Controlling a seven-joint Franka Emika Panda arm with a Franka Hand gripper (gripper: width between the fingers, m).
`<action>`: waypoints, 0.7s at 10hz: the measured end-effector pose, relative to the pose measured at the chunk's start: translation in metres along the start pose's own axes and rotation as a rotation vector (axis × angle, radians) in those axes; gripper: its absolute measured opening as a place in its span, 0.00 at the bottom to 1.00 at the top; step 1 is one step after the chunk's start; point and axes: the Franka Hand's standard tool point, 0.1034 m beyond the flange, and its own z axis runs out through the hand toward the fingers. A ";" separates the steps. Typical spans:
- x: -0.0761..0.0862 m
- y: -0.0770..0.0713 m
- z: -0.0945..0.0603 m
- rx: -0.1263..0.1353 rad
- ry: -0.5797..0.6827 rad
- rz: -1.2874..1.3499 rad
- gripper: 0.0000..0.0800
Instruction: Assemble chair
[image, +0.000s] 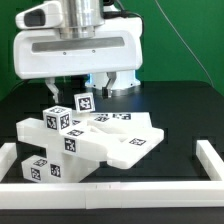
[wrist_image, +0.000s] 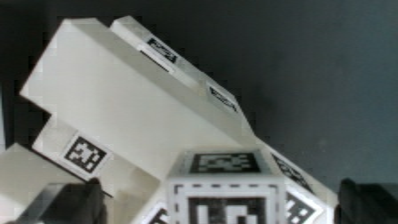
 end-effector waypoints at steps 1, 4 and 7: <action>0.000 -0.001 0.000 -0.002 0.000 0.009 0.81; 0.000 0.000 0.001 -0.003 -0.001 0.010 0.65; 0.000 0.000 0.001 -0.004 -0.001 0.010 0.35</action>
Offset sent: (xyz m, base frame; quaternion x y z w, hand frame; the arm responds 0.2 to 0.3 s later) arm 0.0000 0.0000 0.0000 0.0000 0.0000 0.0000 1.0000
